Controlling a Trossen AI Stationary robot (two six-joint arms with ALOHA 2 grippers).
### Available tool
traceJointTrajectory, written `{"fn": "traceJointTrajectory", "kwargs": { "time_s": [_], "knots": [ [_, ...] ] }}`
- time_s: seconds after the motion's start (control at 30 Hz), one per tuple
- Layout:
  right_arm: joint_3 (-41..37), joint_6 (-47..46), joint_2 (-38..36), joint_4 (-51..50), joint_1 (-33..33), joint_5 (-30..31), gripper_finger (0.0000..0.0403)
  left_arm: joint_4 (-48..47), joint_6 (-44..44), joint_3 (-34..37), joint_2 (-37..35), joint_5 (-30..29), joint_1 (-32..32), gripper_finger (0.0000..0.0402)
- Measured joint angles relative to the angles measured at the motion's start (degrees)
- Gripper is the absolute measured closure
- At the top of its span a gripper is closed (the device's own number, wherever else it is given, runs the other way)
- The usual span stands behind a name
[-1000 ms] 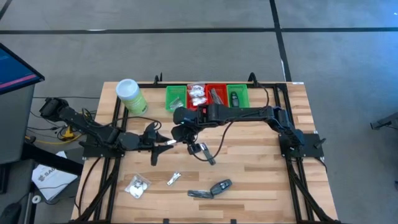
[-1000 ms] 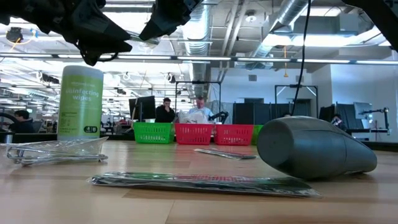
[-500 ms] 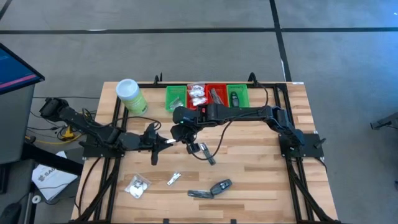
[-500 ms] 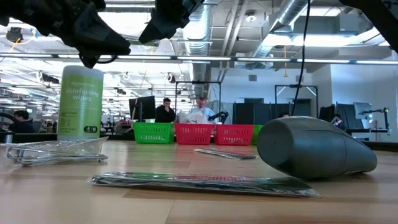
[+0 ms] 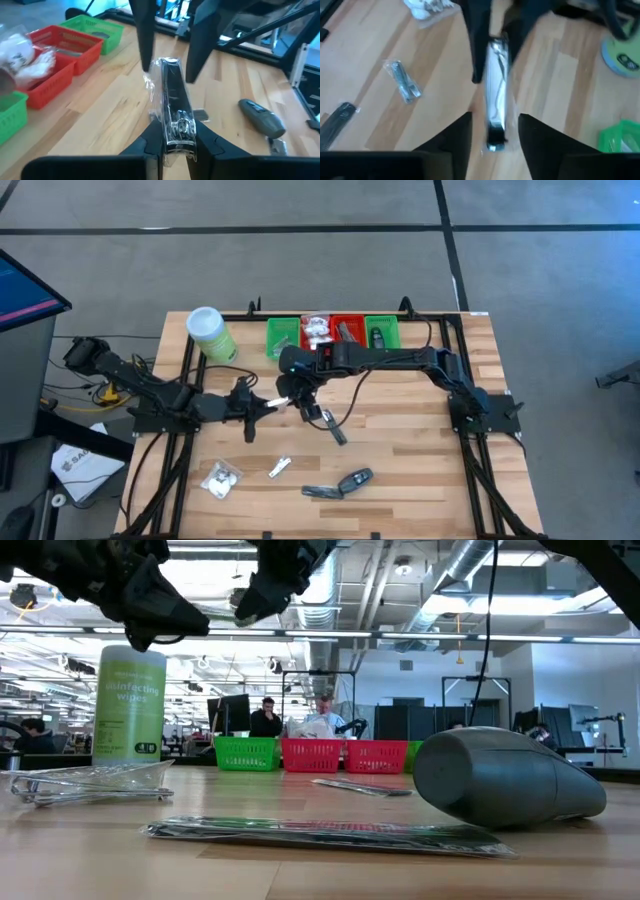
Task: Pick & Place Travel size toiletries
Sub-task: Put the silver nail cutter into the left green bin
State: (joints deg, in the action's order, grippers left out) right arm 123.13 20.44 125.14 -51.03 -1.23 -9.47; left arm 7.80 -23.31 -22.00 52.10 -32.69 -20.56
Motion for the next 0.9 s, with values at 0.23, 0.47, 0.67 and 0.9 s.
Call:
{"fn": "traceJointTrajectory", "kwargs": {
  "time_s": [0.23,0.47,0.67,0.9],
  "knots": [
    [0.0,-2.1,0.0,-2.0,-2.7,0.1,0.0213,-3.8,-2.9,0.0,0.0,-0.4,2.6,0.0361],
    [-0.1,-2.3,-0.4,-4.5,-3.4,0.3,0.0220,-6.6,-3.2,0.0,0.0,-0.4,7.6,0.0361],
    [0.0,-2.5,-1.9,-5.7,-1.7,0.3,0.0243,-7.4,-4.1,0.0,0.0,-0.4,13.4,0.0361],
    [-1.0,-3.9,-2.0,-7.8,2.0,-1.7,0.0266,-7.2,-5.7,0.0,2.4,-0.3,21.8,0.0361]
  ]
}}
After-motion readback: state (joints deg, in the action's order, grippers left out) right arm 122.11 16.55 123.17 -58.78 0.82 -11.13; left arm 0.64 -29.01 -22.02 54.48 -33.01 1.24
